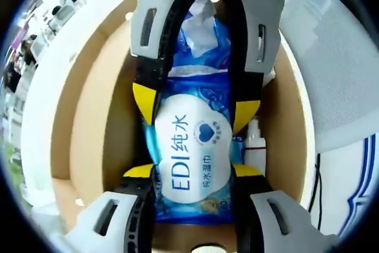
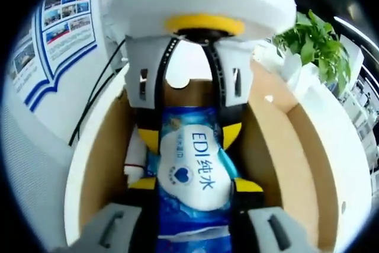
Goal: Operate the shoe box by opening the lid, removing the specified soft item, and placing it in the target area until the item is outside and the box remains undamaged.
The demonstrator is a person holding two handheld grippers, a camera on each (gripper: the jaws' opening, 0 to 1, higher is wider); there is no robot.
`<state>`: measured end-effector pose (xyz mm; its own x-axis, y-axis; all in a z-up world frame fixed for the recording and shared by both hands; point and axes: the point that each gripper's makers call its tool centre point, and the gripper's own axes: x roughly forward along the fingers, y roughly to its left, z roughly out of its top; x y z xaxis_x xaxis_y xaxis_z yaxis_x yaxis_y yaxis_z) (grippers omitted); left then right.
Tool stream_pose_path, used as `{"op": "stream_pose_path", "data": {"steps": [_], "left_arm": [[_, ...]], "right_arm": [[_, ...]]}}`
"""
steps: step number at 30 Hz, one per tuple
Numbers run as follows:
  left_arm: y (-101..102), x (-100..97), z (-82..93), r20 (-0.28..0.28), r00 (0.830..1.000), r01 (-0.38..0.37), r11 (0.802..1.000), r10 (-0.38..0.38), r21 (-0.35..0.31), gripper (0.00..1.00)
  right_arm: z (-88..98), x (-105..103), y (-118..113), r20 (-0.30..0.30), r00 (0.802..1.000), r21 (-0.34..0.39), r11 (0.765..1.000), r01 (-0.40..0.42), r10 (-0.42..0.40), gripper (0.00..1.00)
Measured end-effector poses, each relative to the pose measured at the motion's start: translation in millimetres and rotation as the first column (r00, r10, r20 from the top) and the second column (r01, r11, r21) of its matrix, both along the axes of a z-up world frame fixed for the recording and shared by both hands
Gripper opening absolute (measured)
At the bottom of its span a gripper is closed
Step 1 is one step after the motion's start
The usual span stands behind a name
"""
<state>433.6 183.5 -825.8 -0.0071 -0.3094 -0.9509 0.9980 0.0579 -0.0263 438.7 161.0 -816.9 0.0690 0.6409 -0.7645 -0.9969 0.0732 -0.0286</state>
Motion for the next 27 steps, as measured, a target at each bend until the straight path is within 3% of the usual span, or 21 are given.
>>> {"op": "stream_pose_path", "data": {"steps": [8,15,16,17,22,27], "left_arm": [[2,-4.0,-1.6,-0.021,1.000,-0.011,1.000,0.011,-0.001,0.48],[2,-3.9,-7.0,-0.036,0.999,-0.026,1.000,0.025,-0.008,0.49],[2,-2.5,-7.3,-0.038,0.999,-0.031,0.999,0.030,-0.011,0.49],[2,-1.2,-7.1,-0.050,0.997,-0.053,0.998,0.052,-0.017,0.49],[2,-0.8,-7.3,-0.067,0.997,-0.049,0.999,0.047,-0.022,0.49],[1,-2.0,-6.6,-0.086,0.995,-0.054,0.998,0.052,-0.028,0.49]], "right_arm": [[-2.8,-4,2,-0.024,1.000,0.003,1.000,-0.004,0.004,0.42],[-4.7,-5,3,0.002,1.000,0.007,1.000,-0.022,0.022,0.44],[-2.8,-6,3,0.012,0.999,0.014,0.999,-0.036,0.036,0.40],[-3.1,-13,5,0.042,0.993,0.005,0.994,-0.113,0.113,0.36],[-3.4,-15,5,0.051,0.992,0.009,0.994,-0.113,0.112,0.32],[-0.2,-21,0,0.056,0.988,0.012,0.989,-0.146,0.145,0.34]]}}
